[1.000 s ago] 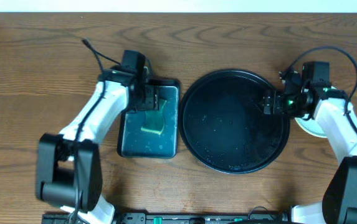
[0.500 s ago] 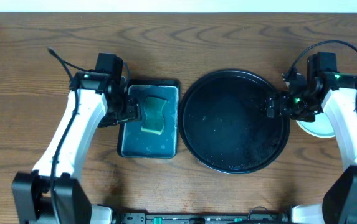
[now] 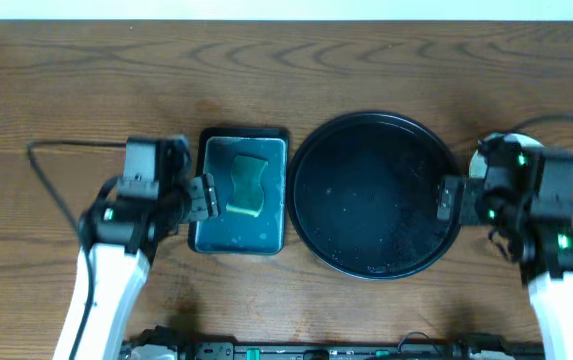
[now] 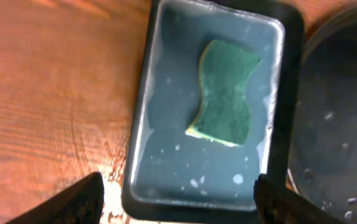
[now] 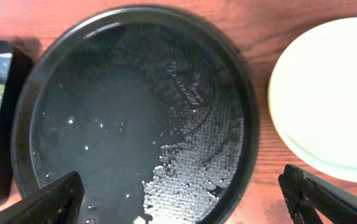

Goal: Clean dirty plates on tray and stack at the side

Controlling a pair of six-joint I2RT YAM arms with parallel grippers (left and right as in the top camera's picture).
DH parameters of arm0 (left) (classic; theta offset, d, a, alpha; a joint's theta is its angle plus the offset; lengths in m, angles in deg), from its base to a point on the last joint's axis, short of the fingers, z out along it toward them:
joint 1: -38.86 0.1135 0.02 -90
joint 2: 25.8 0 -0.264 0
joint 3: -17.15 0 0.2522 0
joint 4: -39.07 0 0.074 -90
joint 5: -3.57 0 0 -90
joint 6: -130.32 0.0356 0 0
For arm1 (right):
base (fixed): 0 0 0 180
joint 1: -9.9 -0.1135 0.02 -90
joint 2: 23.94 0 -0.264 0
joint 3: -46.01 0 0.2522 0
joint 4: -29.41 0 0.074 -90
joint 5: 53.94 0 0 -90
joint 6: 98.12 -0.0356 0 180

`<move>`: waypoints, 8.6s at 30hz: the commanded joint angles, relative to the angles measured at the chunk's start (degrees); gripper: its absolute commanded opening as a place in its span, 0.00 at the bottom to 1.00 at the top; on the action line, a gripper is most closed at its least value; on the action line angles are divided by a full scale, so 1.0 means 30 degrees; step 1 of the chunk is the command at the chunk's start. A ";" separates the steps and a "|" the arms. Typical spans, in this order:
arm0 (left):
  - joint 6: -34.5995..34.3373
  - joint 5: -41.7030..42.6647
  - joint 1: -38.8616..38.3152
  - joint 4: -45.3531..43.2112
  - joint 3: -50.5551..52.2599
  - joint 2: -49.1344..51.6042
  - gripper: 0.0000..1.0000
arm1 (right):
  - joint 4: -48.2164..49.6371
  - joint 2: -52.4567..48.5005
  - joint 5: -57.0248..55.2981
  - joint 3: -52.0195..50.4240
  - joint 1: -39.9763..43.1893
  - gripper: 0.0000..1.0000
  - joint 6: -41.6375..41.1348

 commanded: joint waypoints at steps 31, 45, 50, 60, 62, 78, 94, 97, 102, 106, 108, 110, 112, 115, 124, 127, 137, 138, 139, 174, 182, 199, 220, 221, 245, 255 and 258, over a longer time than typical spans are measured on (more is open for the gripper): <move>-0.0175 -0.0168 0.0066 -0.0503 0.1858 -0.2455 0.88 | -0.0619 0.3519 -0.0240 -0.1355 -0.0168 0.99 -0.0182; -0.0175 -0.0168 0.0066 -0.0503 0.1858 -0.2455 0.88 | -0.1020 0.3519 -0.0248 -0.1355 -0.0168 0.99 -0.0182; -0.0175 -0.0168 0.0066 -0.0503 0.1858 -0.2455 0.88 | -0.1056 0.3519 -0.0248 -0.1355 -0.0168 0.99 -0.0182; -0.0175 -0.0168 0.0066 -0.0503 0.1858 -0.2455 0.88 | -0.1086 0.3861 -0.0248 -0.1355 -0.0233 0.99 -0.0182; -0.0175 -0.0168 0.0066 -0.0503 0.1858 -0.2455 0.88 | -0.1122 0.4065 -0.0240 -0.1355 -0.0408 0.99 -0.0182; -0.0175 -0.0168 0.0066 -0.0503 0.1858 -0.2455 0.88 | -0.6499 0.6951 -0.3031 -0.1355 -0.0415 0.99 -0.0182; -0.0175 -0.0168 0.0066 -0.0503 0.1858 -0.2455 0.89 | -0.6251 0.8677 -0.4750 -0.2667 -0.0423 0.99 -0.0182; -0.0175 -0.0168 0.0066 -0.0503 0.1858 -0.2455 0.88 | -0.5843 0.9114 -0.4750 -0.3519 -0.0423 0.99 -0.0182; -0.0175 -0.0168 0.0066 -0.0503 0.1858 -0.2455 0.88 | -0.4728 1.0076 -0.4809 -0.4517 -0.0474 0.87 -0.0277; -0.0175 -0.0168 0.0066 -0.0503 0.1858 -0.2455 0.88 | -0.1617 1.1045 -0.4721 -0.5362 -0.0474 0.99 -0.0328; -0.0175 -0.0168 0.0066 -0.0503 0.1858 -0.2455 0.88 | 0.0430 1.1570 -0.4728 -0.6135 -0.0474 0.99 -0.0328; -0.0175 -0.0168 0.0066 -0.0503 0.1858 -0.2455 0.88 | 0.2718 1.2087 -0.4728 -0.7082 -0.0474 0.99 -0.0328; -0.0175 -0.0168 0.0066 -0.0503 0.1858 -0.2455 0.88 | 0.5180 1.2684 -0.4721 -0.8189 -0.0488 0.99 -0.0328; -0.0175 -0.0168 0.0066 -0.0503 0.1858 -0.2455 0.88 | 0.8845 1.3646 -0.4728 -0.9938 -0.0663 0.99 -0.0328; -0.0175 -0.0168 0.0066 -0.0503 0.1858 -0.2455 0.89 | 1.5752 1.6181 -0.4743 -1.3959 -0.0845 0.99 -0.0313; -0.0175 -0.0168 0.0066 -0.0503 0.1858 -0.2455 0.89 | 1.6721 1.6983 -0.4743 -1.4870 -0.0845 0.99 -0.0313; -0.0175 -0.0168 0.0066 -0.0503 0.1858 -0.2455 0.89 | 1.8943 1.8804 -0.4350 -1.6823 -0.0852 0.99 0.1348; -0.0175 -0.0168 0.0066 -0.0503 0.1858 -0.2455 0.89 | 1.8935 1.8804 -0.3985 -1.6815 -0.0867 0.99 0.1843; -0.0175 -0.0168 0.0066 -0.0503 0.1858 -0.2455 0.89 | 1.8950 1.8804 -0.3650 -1.6815 -0.0874 0.99 0.2441; -0.0175 -0.0168 0.0066 -0.0503 0.1858 -0.2455 0.89 | 1.3945 1.8804 -0.2965 -1.6815 -0.1217 0.99 0.3606; -0.0175 -0.0168 0.0066 -0.0503 0.1858 -0.2455 0.89 | 1.3945 1.8804 -0.2965 -1.6815 -0.1217 0.99 0.3606; 0.0051 -0.0182 0.0073 -0.0073 0.2448 -0.3504 0.89 | 1.3945 1.8804 -0.2965 -1.6815 -0.1217 0.99 0.3606; 0.1603 -0.0175 0.2783 -1.3092 1.5708 -1.8338 0.89 | 1.3945 1.8804 -0.2965 -1.6815 -0.1217 0.99 0.3606; 0.1931 -0.0175 0.2805 -1.3646 1.6021 -1.8746 0.89 | 1.3945 1.8804 -0.2965 -1.6815 -0.1217 0.99 0.3606; 0.5974 -0.0517 0.2812 -1.4120 1.7828 -2.0793 0.89 | 1.3945 1.8804 -0.2965 -1.6815 -0.1217 0.99 0.3606; 0.5974 -0.0525 0.2637 -1.4120 1.7821 -2.0764 0.89 | 1.3945 1.8804 -0.2965 -1.6815 -0.1217 0.99 0.3606; 0.5974 -0.0525 0.2637 -1.4120 1.7821 -2.0742 0.89 | 1.3945 1.8804 -0.2965 -1.6815 -0.1217 0.99 0.3606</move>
